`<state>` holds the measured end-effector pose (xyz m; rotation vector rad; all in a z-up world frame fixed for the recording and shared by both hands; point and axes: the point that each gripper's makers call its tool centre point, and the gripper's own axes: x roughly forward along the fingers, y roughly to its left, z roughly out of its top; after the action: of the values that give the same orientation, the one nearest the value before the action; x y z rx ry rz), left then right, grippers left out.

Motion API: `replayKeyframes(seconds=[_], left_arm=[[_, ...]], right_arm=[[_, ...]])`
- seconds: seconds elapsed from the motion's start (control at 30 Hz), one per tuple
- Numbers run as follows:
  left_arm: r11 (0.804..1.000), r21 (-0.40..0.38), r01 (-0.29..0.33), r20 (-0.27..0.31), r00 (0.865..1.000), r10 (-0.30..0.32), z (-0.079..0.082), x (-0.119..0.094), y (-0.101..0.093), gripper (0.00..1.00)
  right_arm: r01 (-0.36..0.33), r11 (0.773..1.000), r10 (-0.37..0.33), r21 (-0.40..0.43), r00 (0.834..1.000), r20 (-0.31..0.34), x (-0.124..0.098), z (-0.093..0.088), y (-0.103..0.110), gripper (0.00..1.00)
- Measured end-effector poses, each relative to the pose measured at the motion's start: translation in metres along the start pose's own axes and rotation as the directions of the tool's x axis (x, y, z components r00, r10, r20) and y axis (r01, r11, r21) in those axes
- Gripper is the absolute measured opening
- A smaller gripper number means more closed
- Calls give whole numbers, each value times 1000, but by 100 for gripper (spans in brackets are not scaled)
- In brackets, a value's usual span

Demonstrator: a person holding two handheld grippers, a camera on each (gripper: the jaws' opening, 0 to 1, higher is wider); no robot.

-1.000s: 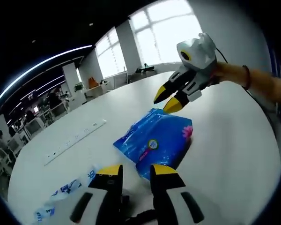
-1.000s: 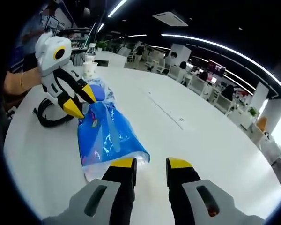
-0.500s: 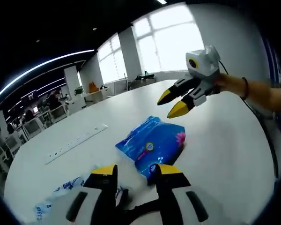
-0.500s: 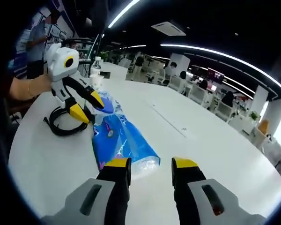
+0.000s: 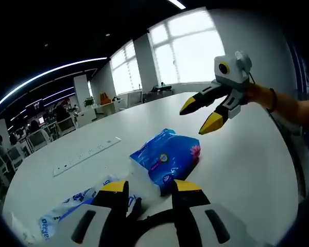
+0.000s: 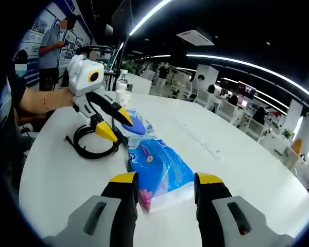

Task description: Arrange the tabletop items into an orderly group along one side of the table until the central work area is clear of visible clutter.

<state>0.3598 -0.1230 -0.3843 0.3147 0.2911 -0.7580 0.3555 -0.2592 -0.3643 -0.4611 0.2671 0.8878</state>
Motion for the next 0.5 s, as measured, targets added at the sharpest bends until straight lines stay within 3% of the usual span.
replayKeyframes(seconds=[0.3,0.5], left_arm=[[996,-90,10,24,1000,-7,0,-8,8,45],[996,-81,29,8,1000,-29,-3,-12,4,53]], right_arm=[[-29,1000,29,13,999,-17,2,-1,11,48],[-49,999,50,14,999,-20,2,0,19,52]])
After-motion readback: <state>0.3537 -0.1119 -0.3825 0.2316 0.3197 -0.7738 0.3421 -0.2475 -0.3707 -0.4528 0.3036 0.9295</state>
